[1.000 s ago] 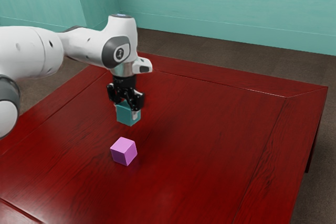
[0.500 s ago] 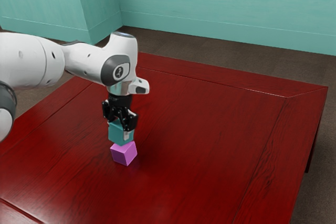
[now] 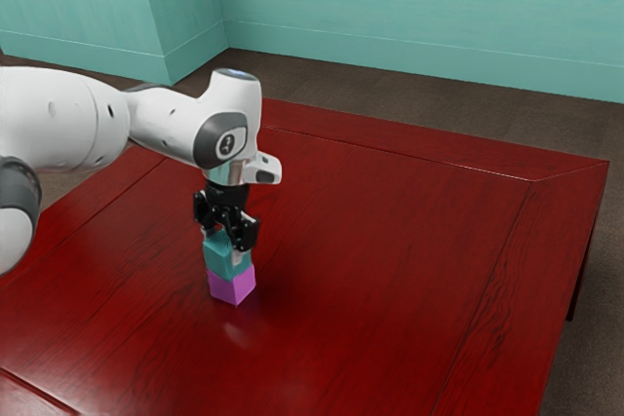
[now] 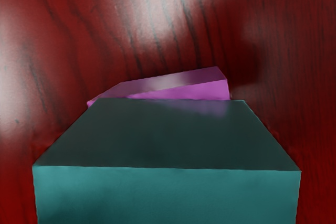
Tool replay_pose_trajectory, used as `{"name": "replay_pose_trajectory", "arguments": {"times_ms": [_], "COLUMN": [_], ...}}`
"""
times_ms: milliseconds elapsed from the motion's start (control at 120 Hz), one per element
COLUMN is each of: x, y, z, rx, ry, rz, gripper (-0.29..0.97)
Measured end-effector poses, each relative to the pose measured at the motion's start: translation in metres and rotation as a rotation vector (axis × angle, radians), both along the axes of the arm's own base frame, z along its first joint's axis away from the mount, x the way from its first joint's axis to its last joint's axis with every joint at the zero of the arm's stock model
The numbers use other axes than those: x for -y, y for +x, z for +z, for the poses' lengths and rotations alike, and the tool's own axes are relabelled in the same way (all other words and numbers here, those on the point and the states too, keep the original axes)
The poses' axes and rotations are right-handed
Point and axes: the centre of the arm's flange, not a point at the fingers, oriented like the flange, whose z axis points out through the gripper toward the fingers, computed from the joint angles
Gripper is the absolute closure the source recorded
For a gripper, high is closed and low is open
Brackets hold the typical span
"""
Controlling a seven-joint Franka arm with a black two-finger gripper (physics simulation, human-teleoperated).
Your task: Pick up the blue block with one arm, and put the blue block on the pink block with one arm
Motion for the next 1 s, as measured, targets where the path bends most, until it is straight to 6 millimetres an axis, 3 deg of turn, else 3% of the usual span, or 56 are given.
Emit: {"name": "replay_pose_trajectory", "arguments": {"times_ms": [133, 292, 383, 575, 650, 692, 783, 1000], "x": [-0.001, -0.003, 0.001, -0.008, -0.011, -0.01, -0.013, -0.017], "y": [0.003, 0.017, 0.032, 0.039, 0.038, 0.035, 0.03, 0.021], "z": [0.007, 0.038, 0.081, 0.18, 0.23, 0.244, 0.251, 0.242], "rx": [0.015, 0.08, 0.164, 0.29, 0.325, 0.319, 0.277, 0.191], "ry": [-0.001, -0.01, -0.016, -0.003, 0.019, 0.029, 0.054, 0.098], "rz": [-0.006, -0.012, -0.029, -0.048, -0.051, -0.051, -0.048, -0.045], "gripper": [0.08, 0.04, 0.02, 0.01, 0.01, 0.01, 0.0, 0.0]}}
